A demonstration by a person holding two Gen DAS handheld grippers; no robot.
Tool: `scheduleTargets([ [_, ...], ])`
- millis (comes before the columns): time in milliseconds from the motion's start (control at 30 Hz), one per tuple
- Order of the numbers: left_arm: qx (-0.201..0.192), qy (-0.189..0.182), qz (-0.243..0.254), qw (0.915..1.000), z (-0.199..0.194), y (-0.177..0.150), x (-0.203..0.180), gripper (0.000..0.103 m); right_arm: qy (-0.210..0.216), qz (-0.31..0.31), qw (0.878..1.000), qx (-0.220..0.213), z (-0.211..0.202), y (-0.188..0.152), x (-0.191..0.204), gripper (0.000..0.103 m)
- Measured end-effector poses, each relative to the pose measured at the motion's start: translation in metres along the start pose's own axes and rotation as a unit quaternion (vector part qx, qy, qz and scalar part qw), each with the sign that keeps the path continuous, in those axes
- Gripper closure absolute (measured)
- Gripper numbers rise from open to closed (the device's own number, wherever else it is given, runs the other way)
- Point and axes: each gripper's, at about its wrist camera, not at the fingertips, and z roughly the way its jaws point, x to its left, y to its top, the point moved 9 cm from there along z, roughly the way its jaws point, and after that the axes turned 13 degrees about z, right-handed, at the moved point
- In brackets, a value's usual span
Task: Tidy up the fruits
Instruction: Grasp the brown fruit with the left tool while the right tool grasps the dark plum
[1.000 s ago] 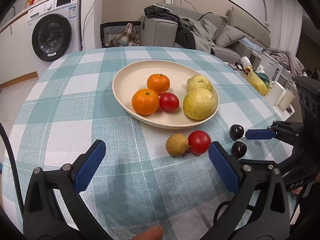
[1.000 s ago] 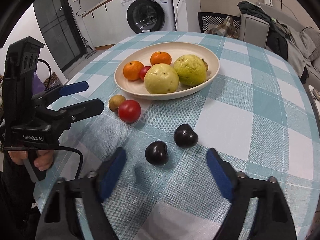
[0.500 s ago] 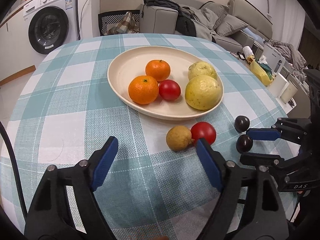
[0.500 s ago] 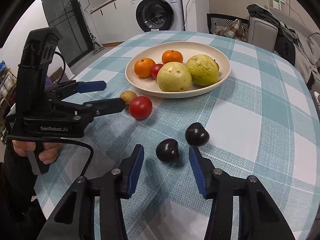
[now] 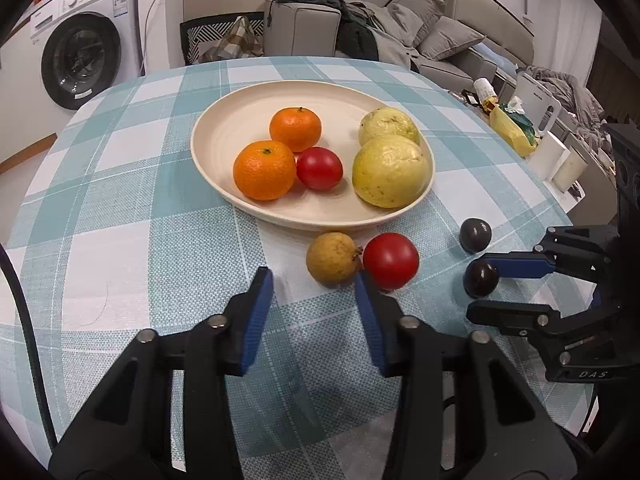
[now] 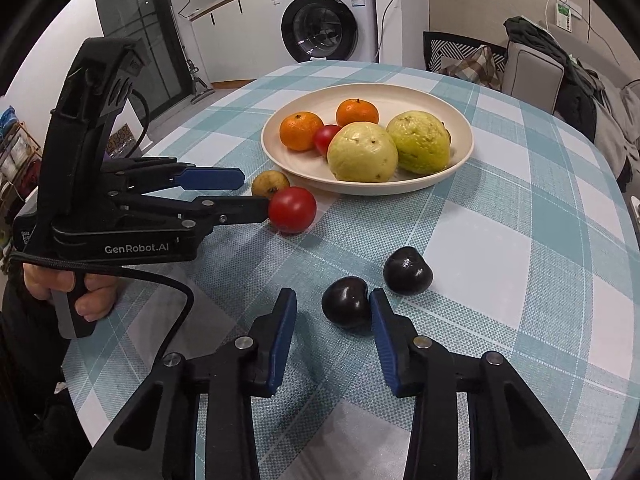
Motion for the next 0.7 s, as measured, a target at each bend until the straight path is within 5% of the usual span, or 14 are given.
scheduleTargets([
  [233,-0.007,-0.021,0.004,0.9997,-0.0011,0.0014,-0.0049,0.085,-0.004,-0.004,1.0,-0.005,-0.0014,0.001,0.0006,0.07],
  [700,-0.013,-0.025,0.002,0.9996,-0.0058,0.001,-0.0051,0.085,-0.01,-0.005,1.0,-0.004,0.0009,0.0011,-0.0026,0.072],
])
